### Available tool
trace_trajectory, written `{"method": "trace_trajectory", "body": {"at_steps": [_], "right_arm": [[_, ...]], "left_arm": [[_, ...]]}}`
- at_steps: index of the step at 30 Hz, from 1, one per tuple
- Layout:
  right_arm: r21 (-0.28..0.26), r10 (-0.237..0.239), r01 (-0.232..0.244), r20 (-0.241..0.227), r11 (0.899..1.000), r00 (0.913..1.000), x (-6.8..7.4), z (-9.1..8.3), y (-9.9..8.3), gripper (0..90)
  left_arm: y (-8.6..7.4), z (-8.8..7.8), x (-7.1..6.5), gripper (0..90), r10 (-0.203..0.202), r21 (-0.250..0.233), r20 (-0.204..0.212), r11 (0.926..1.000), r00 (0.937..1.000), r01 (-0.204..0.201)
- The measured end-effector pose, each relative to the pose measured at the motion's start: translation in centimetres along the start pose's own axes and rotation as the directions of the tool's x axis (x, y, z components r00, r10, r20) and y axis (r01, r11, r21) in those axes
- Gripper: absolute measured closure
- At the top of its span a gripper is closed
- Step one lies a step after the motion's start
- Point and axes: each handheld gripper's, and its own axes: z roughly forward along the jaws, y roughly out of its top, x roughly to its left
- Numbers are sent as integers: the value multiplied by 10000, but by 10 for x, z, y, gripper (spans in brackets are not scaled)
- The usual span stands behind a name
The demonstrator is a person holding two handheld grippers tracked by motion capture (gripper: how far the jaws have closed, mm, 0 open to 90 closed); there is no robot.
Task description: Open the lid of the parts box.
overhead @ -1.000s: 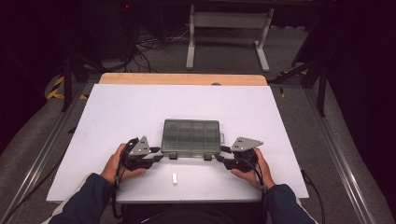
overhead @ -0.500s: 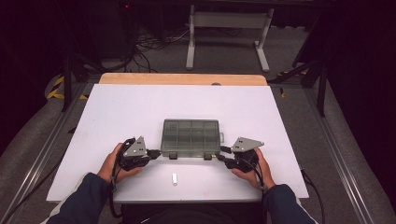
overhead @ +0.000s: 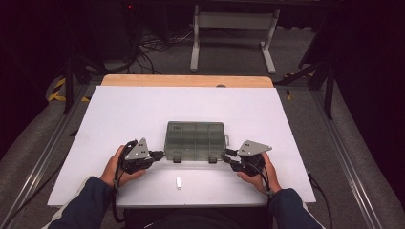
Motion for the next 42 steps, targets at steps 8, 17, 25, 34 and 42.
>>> {"method": "trace_trajectory", "body": {"at_steps": [8,17,25,34,42], "right_arm": [[-290,-260,267,263,9992,9993,1,-3,3,709],[-478,-629,671,862,9966,9943,2,-5,9,734],[-555,-911,1015,1652,9933,9820,-1,-3,17,651],[-1015,-899,1145,2205,9882,9712,-10,-4,27,632],[-1291,-1026,1363,2391,9822,9656,-18,-4,38,685]], "left_arm": [[6,1,1,750,69,-322,-497,9994,9987,-85],[11,2,4,695,87,-642,-1062,9978,9943,-156],[23,3,14,664,-139,-1190,-1566,9929,9876,-49],[31,5,19,630,25,-1229,-2023,9920,9793,-280],[41,5,30,616,19,-1454,-2357,9887,9718,-372]]}}
